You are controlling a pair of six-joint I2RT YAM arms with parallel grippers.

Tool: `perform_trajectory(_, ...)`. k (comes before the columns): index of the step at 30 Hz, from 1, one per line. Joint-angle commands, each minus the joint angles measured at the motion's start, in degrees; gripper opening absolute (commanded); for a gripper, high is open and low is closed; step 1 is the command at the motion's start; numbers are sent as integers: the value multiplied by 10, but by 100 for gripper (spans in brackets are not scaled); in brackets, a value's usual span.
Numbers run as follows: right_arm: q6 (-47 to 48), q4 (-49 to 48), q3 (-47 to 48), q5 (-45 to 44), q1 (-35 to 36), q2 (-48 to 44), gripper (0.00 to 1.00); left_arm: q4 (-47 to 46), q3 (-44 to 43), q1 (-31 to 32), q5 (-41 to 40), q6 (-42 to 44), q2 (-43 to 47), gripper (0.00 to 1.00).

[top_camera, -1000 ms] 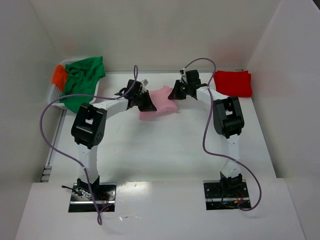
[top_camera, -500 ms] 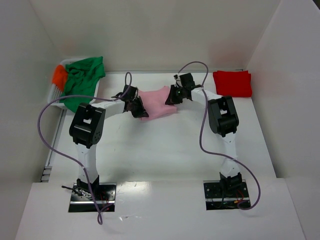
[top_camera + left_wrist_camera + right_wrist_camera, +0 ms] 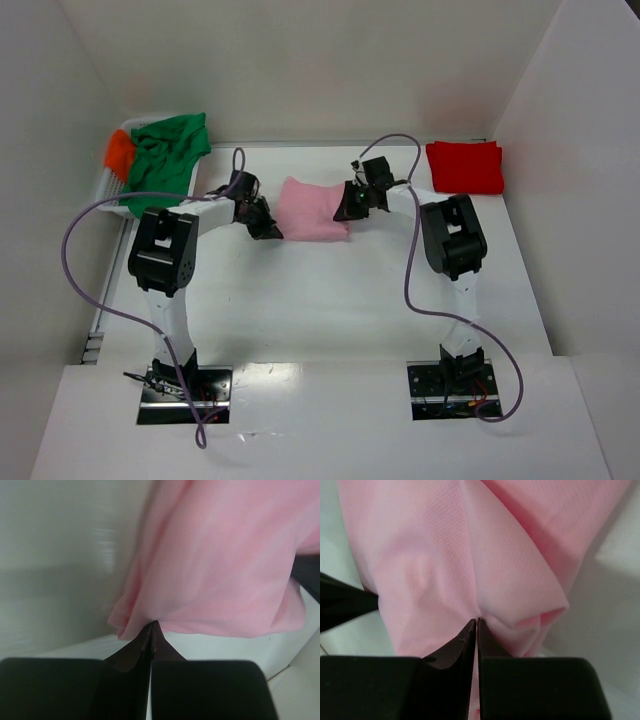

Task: Fold and stack the t-shirts
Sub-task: Smooth out wrinkles on the folded tshirt

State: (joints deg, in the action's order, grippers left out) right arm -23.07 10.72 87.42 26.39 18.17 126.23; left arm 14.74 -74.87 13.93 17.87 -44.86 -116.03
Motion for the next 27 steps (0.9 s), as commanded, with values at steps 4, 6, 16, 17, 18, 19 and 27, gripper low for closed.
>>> perform_trajectory(4, 2, -2, -52, -35, 19, -68, 9, 85, 4, -61, -58, 59, 14, 0)
perform_trajectory(6, 2, -7, -66, -35, 19, -73, 9, 92, -4, -67, -64, 67, 14, 0)
perform_trajectory(16, 3, -20, -59, -83, 19, -77, 9, 107, -16, -67, 4, 102, 33, 0)
perform_trajectory(17, 3, -20, -54, -83, 19, -77, 9, 114, -16, -67, 12, 113, 50, 1)
perform_trajectory(18, -3, -20, -46, -90, 19, -77, 9, 114, -23, -67, 36, 127, 59, 2)
perform_trajectory(19, -3, -20, -46, -90, 19, -77, 9, 114, -32, -67, 51, 132, 69, 2)
perform_trajectory(27, -29, -47, -7, -101, -26, -119, 10, 76, -103, -22, 151, 137, 108, 7)
